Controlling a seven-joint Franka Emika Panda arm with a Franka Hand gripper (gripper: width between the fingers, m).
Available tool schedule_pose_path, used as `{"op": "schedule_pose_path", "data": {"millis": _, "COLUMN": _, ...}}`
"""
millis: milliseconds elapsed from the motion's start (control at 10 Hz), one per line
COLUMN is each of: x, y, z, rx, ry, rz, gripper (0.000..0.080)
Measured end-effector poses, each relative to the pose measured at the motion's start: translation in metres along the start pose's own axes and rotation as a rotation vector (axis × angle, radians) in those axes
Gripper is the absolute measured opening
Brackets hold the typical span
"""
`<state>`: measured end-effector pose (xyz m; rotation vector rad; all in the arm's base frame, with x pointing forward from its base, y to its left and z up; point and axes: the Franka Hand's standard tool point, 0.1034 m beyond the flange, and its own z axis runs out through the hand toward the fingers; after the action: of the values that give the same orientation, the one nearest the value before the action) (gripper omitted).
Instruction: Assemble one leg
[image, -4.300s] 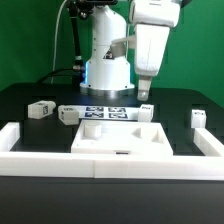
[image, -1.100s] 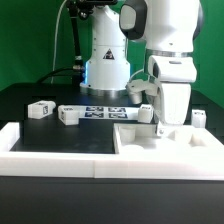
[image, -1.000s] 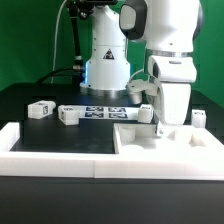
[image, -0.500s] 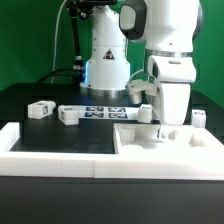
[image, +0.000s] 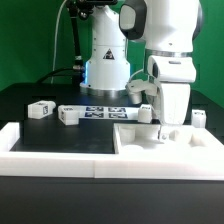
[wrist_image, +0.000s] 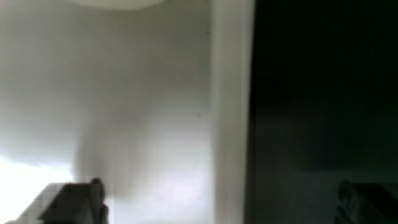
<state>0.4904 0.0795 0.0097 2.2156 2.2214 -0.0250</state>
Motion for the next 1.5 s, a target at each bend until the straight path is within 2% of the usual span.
{"op": "schedule_pose_path", "data": {"millis": 100, "x": 0.000, "y": 0.000, "z": 0.000, "rx": -0.001, "ry": 0.000, "rz": 0.000, "gripper": 0.0649}}
{"op": "schedule_pose_path", "data": {"millis": 200, "x": 0.000, "y": 0.001, "z": -0.008, "rx": -0.009, "ry": -0.003, "rz": 0.016, "gripper": 0.0649}}
{"op": "schedule_pose_path", "data": {"millis": 400, "x": 0.004, "y": -0.003, "z": -0.038, "rx": -0.041, "ry": -0.013, "rz": 0.066, "gripper": 0.0649}}
{"op": "schedule_pose_path", "data": {"millis": 600, "x": 0.010, "y": -0.004, "z": -0.058, "rx": -0.059, "ry": -0.019, "rz": 0.172, "gripper": 0.0649}}
{"op": "schedule_pose_path", "data": {"millis": 800, "x": 0.009, "y": -0.005, "z": -0.054, "rx": -0.051, "ry": -0.019, "rz": 0.195, "gripper": 0.0649}}
{"op": "schedule_pose_path", "data": {"millis": 1100, "x": 0.010, "y": -0.006, "z": -0.053, "rx": -0.050, "ry": -0.011, "rz": 0.417, "gripper": 0.0649}}
{"op": "schedule_pose_path", "data": {"millis": 1200, "x": 0.011, "y": -0.009, "z": -0.052, "rx": -0.062, "ry": 0.021, "rz": 0.538, "gripper": 0.0649}}
{"op": "schedule_pose_path", "data": {"millis": 1400, "x": 0.022, "y": -0.028, "z": -0.045, "rx": -0.051, "ry": 0.060, "rz": 0.844, "gripper": 0.0649}}
{"op": "schedule_pose_path", "data": {"millis": 1500, "x": 0.033, "y": -0.034, "z": -0.044, "rx": -0.047, "ry": 0.077, "rz": 0.971, "gripper": 0.0649}}
